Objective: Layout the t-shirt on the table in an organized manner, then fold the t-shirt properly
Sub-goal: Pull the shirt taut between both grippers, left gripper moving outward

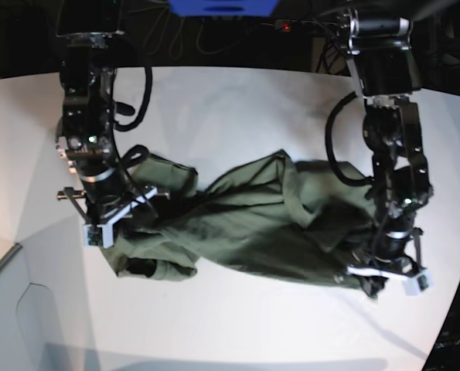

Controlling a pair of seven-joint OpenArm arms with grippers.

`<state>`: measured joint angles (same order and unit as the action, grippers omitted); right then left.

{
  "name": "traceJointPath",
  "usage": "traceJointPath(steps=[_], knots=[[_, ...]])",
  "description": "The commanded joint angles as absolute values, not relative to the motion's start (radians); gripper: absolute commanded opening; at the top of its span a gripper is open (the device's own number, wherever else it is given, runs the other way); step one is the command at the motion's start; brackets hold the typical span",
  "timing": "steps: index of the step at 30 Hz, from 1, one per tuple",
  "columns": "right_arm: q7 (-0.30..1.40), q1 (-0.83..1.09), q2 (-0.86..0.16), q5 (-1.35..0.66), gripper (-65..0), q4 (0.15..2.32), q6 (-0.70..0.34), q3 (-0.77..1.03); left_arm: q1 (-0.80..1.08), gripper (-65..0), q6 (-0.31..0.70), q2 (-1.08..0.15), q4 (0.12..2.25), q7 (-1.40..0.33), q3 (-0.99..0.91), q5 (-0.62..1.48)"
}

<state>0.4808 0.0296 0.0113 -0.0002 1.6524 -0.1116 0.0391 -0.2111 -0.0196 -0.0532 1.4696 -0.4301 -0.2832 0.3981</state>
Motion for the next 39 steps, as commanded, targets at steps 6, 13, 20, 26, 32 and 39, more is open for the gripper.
traceJointPath(steps=[6,13,20,26,32,39], knots=[[0.455,-0.048,0.004,-0.001,-65.0,1.633,-0.108,0.047,-0.200,-64.9,-0.018,-0.140,1.587,-0.397,-0.355,0.572],[0.455,-0.096,0.002,-0.001,-65.0,1.643,-0.108,0.047,-0.182,-64.9,-0.016,-0.213,1.584,-0.397,-0.427,0.661],[0.450,-0.093,0.005,-0.001,-65.0,1.716,-0.108,0.041,-0.107,-64.9,-0.013,-0.252,1.595,-0.397,-0.493,0.743],[0.449,-0.010,0.007,-0.002,-65.0,1.825,-0.108,0.039,0.030,-64.9,-0.010,-0.263,1.596,-0.397,-0.555,0.828],[0.449,0.104,0.007,-0.005,-65.0,1.882,-0.108,0.039,0.148,-64.9,-0.010,-0.257,1.596,-0.390,-0.570,0.908],[0.449,0.242,0.007,-0.005,-65.0,1.877,-0.108,0.038,0.222,-64.9,-0.010,-0.255,1.583,-0.389,-0.573,0.917]])
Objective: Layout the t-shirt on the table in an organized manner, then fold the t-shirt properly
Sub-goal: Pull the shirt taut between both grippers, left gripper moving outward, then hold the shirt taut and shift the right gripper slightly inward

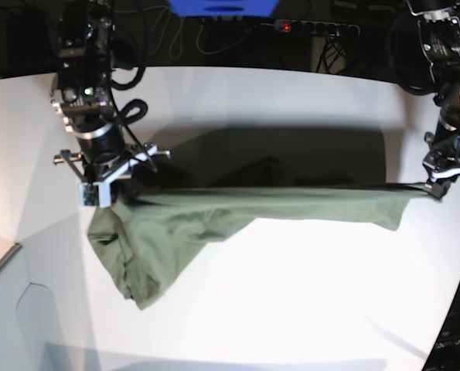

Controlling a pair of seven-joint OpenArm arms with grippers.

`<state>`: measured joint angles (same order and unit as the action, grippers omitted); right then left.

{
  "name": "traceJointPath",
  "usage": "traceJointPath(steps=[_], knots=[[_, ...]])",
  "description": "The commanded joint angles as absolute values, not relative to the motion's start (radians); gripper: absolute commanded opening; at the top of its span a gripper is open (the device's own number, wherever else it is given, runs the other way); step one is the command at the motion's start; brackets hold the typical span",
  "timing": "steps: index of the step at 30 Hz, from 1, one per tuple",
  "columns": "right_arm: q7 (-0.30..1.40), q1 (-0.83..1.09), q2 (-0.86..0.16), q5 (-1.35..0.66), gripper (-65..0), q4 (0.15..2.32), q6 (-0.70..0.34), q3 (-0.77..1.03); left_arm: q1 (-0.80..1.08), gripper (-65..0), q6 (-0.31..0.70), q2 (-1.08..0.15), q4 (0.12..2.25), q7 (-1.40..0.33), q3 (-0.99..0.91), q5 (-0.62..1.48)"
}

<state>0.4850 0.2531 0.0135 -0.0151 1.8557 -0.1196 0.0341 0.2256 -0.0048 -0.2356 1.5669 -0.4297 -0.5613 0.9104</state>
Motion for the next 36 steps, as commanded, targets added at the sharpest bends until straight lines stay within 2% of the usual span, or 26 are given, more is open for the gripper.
traceJointPath(steps=[1,17,21,26,36], knots=[[0.449,0.252,0.007,-0.005,-65.0,1.877,-0.108,0.036,0.228,-64.9,-0.010,-0.255,1.583,-0.389,-0.573,0.917],[0.456,0.346,0.002,-0.005,-65.0,1.876,-0.108,-0.110,0.249,-64.9,-0.008,-0.255,1.583,-0.387,-0.576,0.915],[0.455,0.349,0.001,-0.005,-65.0,1.819,-0.108,-0.147,0.249,-64.9,-0.008,-0.255,1.583,-0.387,-0.576,0.915],[0.449,0.349,0.001,-0.005,-65.0,1.748,-0.108,-0.151,0.249,-64.9,-0.008,-0.255,1.583,-0.387,-0.576,0.915],[0.449,0.349,0.001,-0.005,-65.0,1.756,-0.108,-0.143,0.245,-64.9,-0.008,-0.257,1.546,-0.386,-0.576,0.915]])
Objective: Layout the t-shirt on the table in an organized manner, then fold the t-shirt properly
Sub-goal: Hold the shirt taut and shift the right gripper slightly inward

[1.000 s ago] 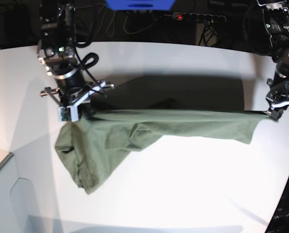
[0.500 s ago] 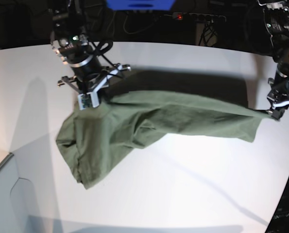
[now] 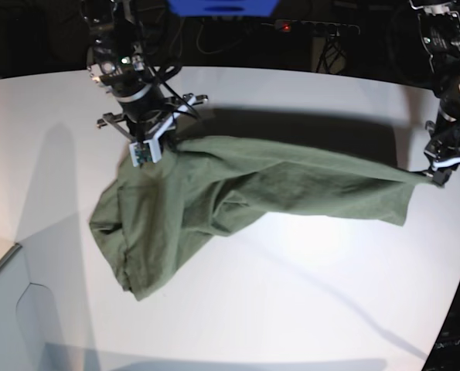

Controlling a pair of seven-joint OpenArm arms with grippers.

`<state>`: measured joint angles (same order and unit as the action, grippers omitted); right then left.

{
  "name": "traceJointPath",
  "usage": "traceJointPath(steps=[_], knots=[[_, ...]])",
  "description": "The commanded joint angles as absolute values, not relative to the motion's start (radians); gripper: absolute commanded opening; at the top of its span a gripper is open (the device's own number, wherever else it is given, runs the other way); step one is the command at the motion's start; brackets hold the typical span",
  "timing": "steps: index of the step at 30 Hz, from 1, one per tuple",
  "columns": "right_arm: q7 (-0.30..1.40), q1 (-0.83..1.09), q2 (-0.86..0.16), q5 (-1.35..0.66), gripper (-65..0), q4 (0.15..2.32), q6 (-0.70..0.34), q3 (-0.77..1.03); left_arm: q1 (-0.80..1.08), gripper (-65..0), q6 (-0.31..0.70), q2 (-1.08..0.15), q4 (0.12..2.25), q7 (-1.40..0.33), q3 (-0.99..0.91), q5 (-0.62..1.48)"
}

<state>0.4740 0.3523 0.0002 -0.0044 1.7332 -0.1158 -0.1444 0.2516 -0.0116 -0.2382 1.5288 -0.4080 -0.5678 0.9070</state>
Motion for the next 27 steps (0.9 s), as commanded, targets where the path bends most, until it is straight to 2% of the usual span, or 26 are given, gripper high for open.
traceJointPath(steps=[1,27], knots=[[0.449,0.349,0.001,-0.005,-65.0,1.756,-0.108,-0.143,0.245,-64.9,-0.008,-0.257,1.541,-0.386,-0.576,0.915],[0.449,0.334,0.001,-0.005,-65.0,1.756,-0.108,-0.143,0.239,-64.9,-0.008,-0.257,1.546,-0.386,-0.576,0.915]])
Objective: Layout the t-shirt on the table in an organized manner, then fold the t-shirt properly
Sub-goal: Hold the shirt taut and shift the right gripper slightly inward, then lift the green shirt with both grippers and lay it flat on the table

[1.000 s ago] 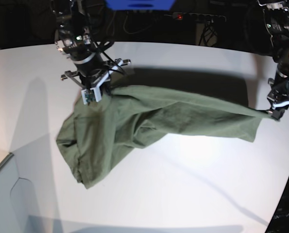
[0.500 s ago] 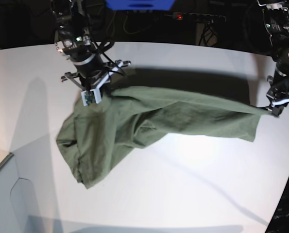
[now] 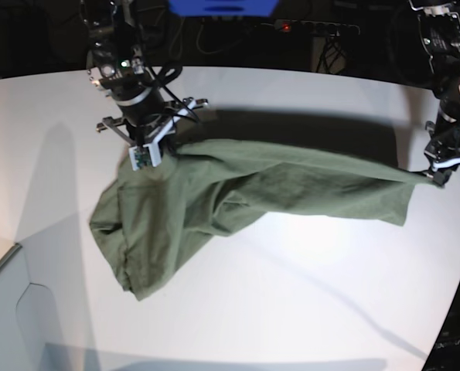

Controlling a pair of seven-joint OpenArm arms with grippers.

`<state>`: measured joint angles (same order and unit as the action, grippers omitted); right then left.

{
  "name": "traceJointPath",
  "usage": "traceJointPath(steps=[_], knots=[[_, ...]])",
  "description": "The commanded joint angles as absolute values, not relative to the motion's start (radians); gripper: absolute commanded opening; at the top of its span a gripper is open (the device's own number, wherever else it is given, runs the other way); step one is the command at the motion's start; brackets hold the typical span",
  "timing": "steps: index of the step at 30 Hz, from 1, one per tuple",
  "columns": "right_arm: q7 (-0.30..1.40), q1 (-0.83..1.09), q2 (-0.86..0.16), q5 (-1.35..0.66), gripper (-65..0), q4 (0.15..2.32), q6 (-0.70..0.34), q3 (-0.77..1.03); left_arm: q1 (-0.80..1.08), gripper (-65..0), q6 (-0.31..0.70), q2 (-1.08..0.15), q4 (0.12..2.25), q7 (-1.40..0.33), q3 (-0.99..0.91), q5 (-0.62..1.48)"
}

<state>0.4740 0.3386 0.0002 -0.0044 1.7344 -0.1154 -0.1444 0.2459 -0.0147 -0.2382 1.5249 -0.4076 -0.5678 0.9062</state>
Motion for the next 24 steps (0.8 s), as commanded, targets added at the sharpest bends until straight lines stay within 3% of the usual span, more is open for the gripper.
traceJointPath(steps=[1,24], knots=[[0.449,0.331,0.001,-0.005,-65.0,1.756,-0.108,-0.143,0.239,-64.9,-0.008,-0.257,1.543,-0.386,-0.576,0.915],[0.449,0.294,-0.033,-0.004,-65.0,1.794,-0.108,-0.145,0.236,-64.9,-0.010,-0.260,1.549,-0.386,-0.576,0.915]])
